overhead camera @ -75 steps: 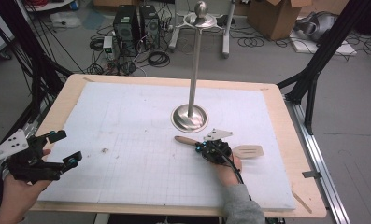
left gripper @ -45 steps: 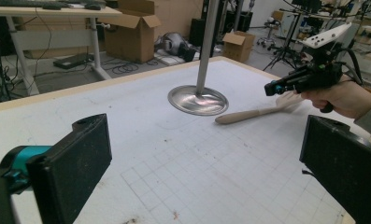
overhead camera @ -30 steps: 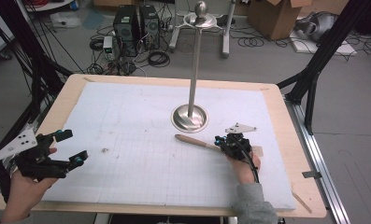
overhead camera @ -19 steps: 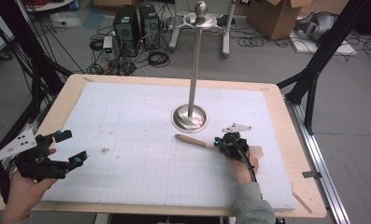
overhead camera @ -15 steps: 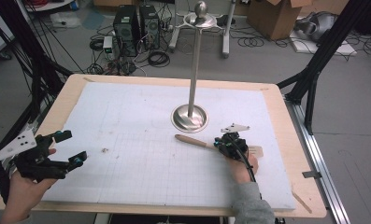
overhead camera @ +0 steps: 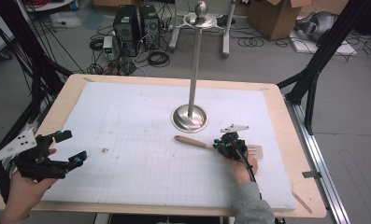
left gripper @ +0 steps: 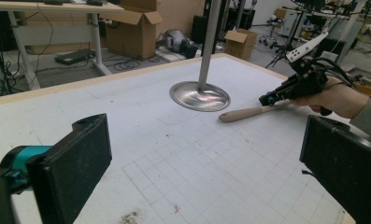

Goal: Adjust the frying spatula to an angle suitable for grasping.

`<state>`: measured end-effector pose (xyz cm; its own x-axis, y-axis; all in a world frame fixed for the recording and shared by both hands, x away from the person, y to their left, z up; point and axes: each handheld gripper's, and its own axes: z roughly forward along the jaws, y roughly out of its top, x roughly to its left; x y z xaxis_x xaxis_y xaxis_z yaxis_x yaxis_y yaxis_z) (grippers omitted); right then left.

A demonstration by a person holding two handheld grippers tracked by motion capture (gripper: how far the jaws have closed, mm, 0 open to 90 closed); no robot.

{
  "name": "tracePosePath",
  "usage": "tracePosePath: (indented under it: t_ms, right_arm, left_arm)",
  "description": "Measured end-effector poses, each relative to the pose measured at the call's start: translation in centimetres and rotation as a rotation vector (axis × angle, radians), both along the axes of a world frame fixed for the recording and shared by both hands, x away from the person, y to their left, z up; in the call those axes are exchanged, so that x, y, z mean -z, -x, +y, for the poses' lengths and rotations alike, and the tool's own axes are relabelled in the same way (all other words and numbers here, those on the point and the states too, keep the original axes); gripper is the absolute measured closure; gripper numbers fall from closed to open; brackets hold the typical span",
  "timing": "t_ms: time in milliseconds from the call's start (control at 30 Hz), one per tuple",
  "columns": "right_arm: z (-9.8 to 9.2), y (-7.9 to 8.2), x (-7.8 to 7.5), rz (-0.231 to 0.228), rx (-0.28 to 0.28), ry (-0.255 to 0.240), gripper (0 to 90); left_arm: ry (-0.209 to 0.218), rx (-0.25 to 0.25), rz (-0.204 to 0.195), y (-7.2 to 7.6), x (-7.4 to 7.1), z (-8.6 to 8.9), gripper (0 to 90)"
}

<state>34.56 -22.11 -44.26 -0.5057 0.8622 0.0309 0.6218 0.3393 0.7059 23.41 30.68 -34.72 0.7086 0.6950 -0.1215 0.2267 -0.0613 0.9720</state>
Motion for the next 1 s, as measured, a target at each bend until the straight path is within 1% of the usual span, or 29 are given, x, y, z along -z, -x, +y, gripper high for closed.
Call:
tracePosePath:
  t_ms: [167,300,533,600,767,1000]
  right_arm:
    - [-0.1,0.2,0.0,0.007,0.002,0.0,90.0]
    - [-0.7,0.5,0.1,0.008,0.001,-0.026,90.0]
    - [-1.1,1.1,0.2,-0.003,0.005,-0.021,90.0]
    - [-1.2,1.2,0.3,-0.005,0.005,-0.029,90.0]
    - [-1.6,1.6,0.3,0.001,0.012,-0.037,90.0]
    - [-2.1,2.2,0.2,0.004,0.014,-0.035,90.0]
  left_arm:
    - [0.001,0.005,0.001,-0.1,0.0,-0.1,2.7]
    - [0.002,0.011,-0.001,-0.3,0.0,-0.2,2.7]
    - [0.005,0.026,0.001,-0.8,0.0,-0.7,2.6]
    - [0.002,0.031,0.002,-1.1,0.0,-0.9,2.7]
    - [0.0,0.044,0.006,-1.4,0.0,-1.3,2.7]
    - [0.007,0.058,0.002,-1.8,-0.1,-1.6,2.7]
